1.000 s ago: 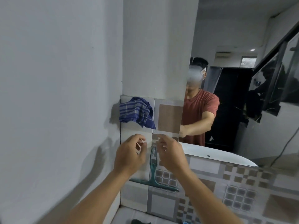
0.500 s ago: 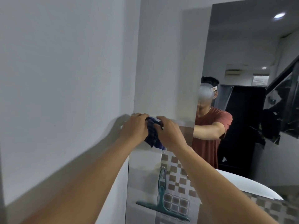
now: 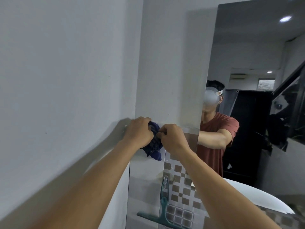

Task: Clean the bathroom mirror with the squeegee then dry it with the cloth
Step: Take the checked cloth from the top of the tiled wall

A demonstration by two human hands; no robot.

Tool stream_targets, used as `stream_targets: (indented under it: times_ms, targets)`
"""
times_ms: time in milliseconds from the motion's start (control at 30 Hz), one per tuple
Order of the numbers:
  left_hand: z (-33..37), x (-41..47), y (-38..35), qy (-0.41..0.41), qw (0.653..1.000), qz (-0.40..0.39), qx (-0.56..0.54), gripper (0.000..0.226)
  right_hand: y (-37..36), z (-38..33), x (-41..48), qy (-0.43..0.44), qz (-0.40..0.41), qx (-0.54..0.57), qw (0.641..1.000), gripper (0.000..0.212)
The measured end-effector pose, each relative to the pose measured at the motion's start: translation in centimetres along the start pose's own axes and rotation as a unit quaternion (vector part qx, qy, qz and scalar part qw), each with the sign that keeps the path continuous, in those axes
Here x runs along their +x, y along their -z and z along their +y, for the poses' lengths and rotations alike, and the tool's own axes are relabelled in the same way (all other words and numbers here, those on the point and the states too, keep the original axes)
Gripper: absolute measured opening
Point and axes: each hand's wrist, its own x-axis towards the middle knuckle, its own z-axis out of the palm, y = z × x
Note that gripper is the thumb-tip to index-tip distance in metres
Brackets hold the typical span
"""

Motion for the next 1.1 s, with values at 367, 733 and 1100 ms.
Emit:
stream_targets:
  times_ms: [367, 733, 1100]
  targets:
    - [1.0, 0.5, 1.2, 0.006, 0.999, -0.033, 0.019, 0.034, -0.7, -0.5, -2.1, 0.02, -0.018, 0.037, 0.999, 0.021]
    - [4.2, -0.1, 4.4, -0.066, 0.996, -0.043, -0.043, 0.015, 5.3, 0.0, -4.8, 0.045, 0.054, 0.112, 0.991, 0.017]
    - [12.5, -1.2, 6.1, -0.128, 0.956, -0.149, -0.22, 0.014, 16.2, 1.3, -8.8, 0.002, 0.121, 0.194, 0.974, 0.021]
